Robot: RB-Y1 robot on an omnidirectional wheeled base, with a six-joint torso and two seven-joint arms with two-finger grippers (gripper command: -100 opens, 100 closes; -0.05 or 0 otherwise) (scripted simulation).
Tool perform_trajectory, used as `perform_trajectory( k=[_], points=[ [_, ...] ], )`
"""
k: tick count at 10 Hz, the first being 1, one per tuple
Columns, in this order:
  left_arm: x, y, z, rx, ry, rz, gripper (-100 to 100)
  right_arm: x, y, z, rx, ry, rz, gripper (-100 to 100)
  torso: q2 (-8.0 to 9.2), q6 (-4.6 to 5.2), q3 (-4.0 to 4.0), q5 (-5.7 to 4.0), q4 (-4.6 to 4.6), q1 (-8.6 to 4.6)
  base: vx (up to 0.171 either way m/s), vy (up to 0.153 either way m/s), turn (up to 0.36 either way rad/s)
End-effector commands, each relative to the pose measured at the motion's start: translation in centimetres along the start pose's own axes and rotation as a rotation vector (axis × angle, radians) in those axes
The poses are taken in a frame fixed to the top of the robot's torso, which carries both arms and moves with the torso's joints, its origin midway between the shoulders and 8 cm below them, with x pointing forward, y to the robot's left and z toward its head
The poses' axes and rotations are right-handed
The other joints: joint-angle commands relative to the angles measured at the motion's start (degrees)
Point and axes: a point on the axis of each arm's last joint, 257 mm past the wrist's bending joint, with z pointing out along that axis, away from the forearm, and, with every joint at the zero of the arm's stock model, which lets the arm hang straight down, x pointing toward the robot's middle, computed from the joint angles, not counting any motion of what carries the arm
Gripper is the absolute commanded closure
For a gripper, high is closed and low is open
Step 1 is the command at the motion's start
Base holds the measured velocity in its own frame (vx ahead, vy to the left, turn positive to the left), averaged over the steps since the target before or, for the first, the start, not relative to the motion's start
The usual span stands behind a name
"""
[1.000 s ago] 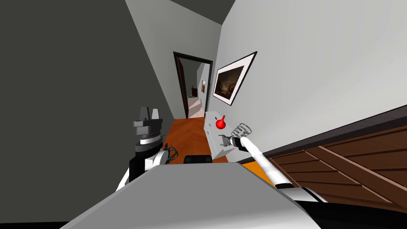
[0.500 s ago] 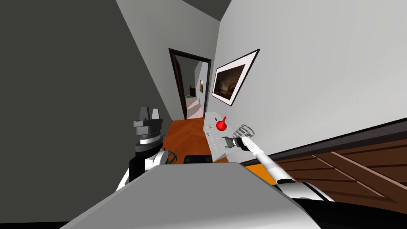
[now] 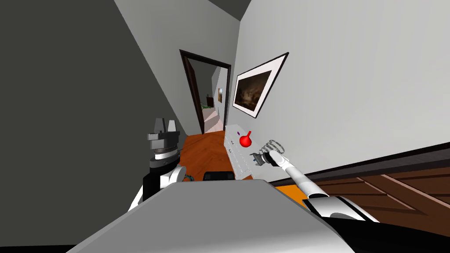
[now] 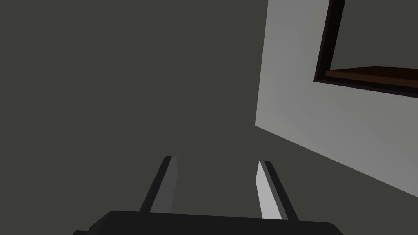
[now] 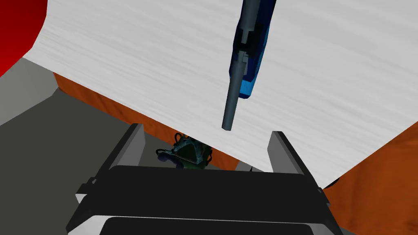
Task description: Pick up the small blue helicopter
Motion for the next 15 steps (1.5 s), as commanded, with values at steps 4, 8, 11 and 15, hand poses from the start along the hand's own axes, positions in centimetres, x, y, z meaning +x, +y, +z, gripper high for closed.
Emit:
perform_trajectory(
  k=[4,8,11,15],
  points=[
    [0.0,0.0,0.0,0.0,0.0,0.0,0,4.5,5.1,-1.7,-0.165,0.087,-0.031,-100,-0.19,0.01,-0.09,0.04,-0.03,0.13,0.155,0.069,-0.104],
    [0.0,0.0,0.0,0.0,0.0,0.0,0,7.4,9.0,-3.6,-0.292,0.139,-0.043,-100,0.11,0.02,0.07,0.01,0.03,0.03,0.105,0.05,-0.083],
    [0.0,0.0,0.0,0.0,0.0,0.0,0,7.7,9.3,-3.8,-0.302,0.143,-0.043,0,0.32,0.0,0.18,-0.03,0.06,-0.1,0.05,0.02,-0.018],
    [0.0,0.0,0.0,0.0,0.0,0.0,0,7.2,10.6,-2.2,-0.301,0.147,-0.037,-100,0.49,0.01,0.28,-0.07,0.11,-0.26,0.014,-0.013,0.023]
  ],
)
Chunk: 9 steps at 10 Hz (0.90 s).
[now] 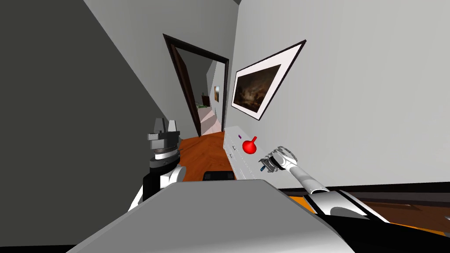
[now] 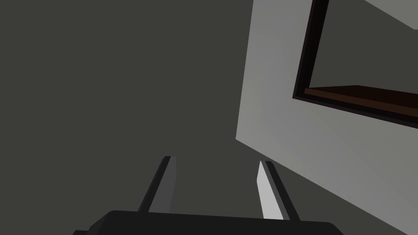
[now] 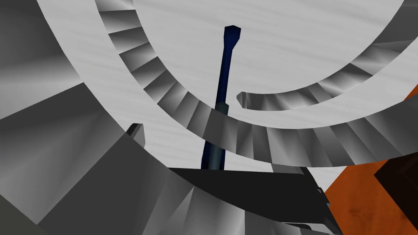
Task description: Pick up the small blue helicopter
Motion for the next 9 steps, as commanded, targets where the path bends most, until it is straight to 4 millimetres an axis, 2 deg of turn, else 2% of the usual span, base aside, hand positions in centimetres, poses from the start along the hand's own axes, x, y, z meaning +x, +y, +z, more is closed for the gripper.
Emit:
perform_trajectory(
  k=[1,5,6,7,8,9],
  points=[
    [0.0,0.0,0.0,0.0,0.0,0.0,0,0.0,0.0,0.0,0.0,0.0,0.0,100,0.0,0.0,0.0,0.0,0.0,0.0,0.0,0.0,0.0],
    [0.0,0.0,0.0,0.0,0.0,0.0,0,0.0,0.1,0.0,-0.001,-0.001,0.0,100,0.02,-0.02,0.01,-0.02,0.01,0.03,0.0,0.0,0.0],
    [0.0,0.0,0.0,0.0,0.0,0.0,0,0.0,0.1,0.0,-0.002,-0.001,0.0,0,0.02,-0.02,0.02,-0.02,0.02,0.03,0.0,0.0,0.0],
    [0.0,0.0,0.0,0.0,0.0,0.0,0,0.5,-0.5,-1.2,-0.001,-0.003,-0.004,100,0.02,-0.02,0.02,-0.03,0.01,0.02,-0.015,0.016,-0.042],
    [0.0,0.0,0.0,0.0,0.0,0.0,0,0.7,-0.6,-1.6,-0.002,-0.004,-0.006,100,0.06,0.0,0.05,0.01,0.04,0.07,-0.02,0.025,-0.036],
    [0.0,0.0,0.0,0.0,0.0,0.0,0,0.5,-0.5,-1.2,0.0,-0.001,-0.006,100,0.1,0.0,0.08,0.04,0.06,0.13,-0.007,0.01,-0.005]
  ],
)
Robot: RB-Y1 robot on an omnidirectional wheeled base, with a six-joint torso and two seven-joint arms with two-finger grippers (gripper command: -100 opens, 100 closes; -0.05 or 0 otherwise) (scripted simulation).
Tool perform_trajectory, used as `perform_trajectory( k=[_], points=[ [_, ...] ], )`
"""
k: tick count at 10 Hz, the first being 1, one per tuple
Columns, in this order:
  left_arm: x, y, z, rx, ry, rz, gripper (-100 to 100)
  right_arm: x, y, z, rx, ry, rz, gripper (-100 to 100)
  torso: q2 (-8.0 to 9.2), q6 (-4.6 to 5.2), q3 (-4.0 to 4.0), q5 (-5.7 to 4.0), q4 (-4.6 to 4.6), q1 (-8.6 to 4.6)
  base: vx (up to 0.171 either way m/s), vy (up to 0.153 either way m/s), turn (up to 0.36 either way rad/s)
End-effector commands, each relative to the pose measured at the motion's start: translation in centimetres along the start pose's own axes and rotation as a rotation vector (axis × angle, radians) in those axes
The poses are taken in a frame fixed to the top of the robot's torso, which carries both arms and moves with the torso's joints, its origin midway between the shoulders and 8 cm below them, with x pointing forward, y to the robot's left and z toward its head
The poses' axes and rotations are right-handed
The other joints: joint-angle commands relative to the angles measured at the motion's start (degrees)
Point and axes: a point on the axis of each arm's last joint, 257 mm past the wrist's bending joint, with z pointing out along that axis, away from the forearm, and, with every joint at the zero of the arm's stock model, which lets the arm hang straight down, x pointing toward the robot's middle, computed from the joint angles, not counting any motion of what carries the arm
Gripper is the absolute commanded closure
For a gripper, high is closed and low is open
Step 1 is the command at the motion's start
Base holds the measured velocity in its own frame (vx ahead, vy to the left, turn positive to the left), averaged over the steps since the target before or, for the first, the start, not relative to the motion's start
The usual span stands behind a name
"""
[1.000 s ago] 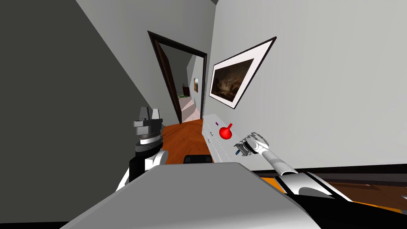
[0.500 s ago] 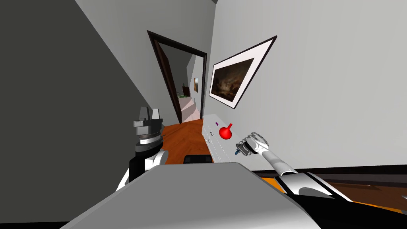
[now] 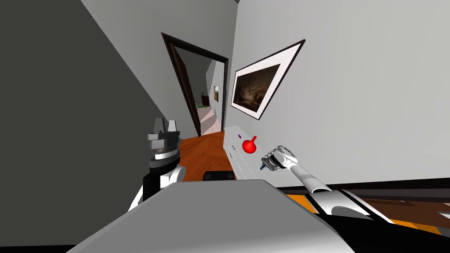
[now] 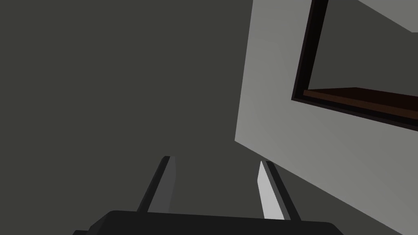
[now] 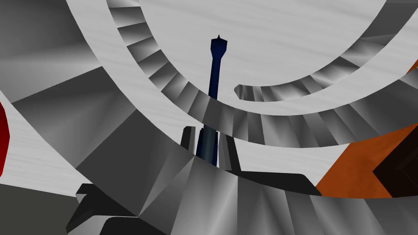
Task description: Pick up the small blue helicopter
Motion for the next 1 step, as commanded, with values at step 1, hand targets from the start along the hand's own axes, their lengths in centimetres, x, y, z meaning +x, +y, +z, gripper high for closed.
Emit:
perform_trajectory(
  k=[1],
  points=[
    [0.0,0.0,0.0,0.0,0.0,0.0,0,0.0,0.0,0.0,0.0,0.0,0.0,0,0.0,0.0,0.0,0.0,0.0,0.0,0.0,0.0,0.0]
  ],
)
